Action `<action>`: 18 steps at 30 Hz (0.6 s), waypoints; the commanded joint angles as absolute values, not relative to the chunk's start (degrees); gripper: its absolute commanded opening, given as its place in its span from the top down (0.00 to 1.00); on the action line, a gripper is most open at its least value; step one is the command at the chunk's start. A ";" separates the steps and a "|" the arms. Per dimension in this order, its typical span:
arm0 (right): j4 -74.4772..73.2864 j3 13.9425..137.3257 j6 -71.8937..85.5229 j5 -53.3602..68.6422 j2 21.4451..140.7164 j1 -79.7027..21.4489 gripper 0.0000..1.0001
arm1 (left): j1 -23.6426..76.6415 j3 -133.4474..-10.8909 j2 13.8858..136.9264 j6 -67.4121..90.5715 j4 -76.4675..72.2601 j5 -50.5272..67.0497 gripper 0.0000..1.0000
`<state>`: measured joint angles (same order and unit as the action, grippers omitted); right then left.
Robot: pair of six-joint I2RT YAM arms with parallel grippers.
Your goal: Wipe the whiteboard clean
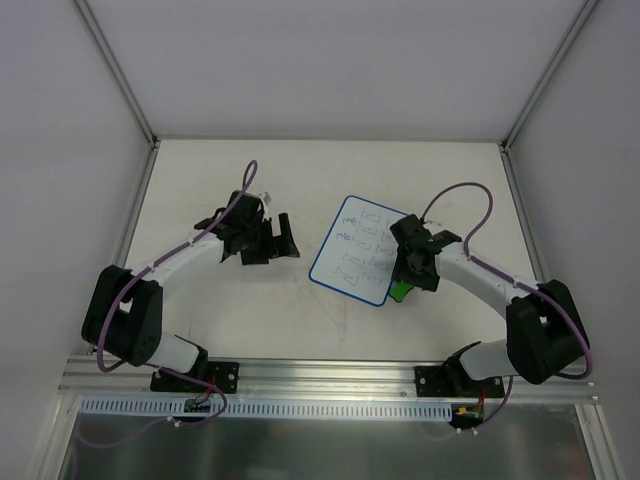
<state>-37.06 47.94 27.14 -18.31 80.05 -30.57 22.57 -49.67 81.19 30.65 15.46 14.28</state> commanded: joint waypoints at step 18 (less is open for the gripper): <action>-30.50 46.32 38.58 -15.47 85.43 -28.04 0.48 | 34.10 -59.85 96.85 28.04 15.38 8.35 0.09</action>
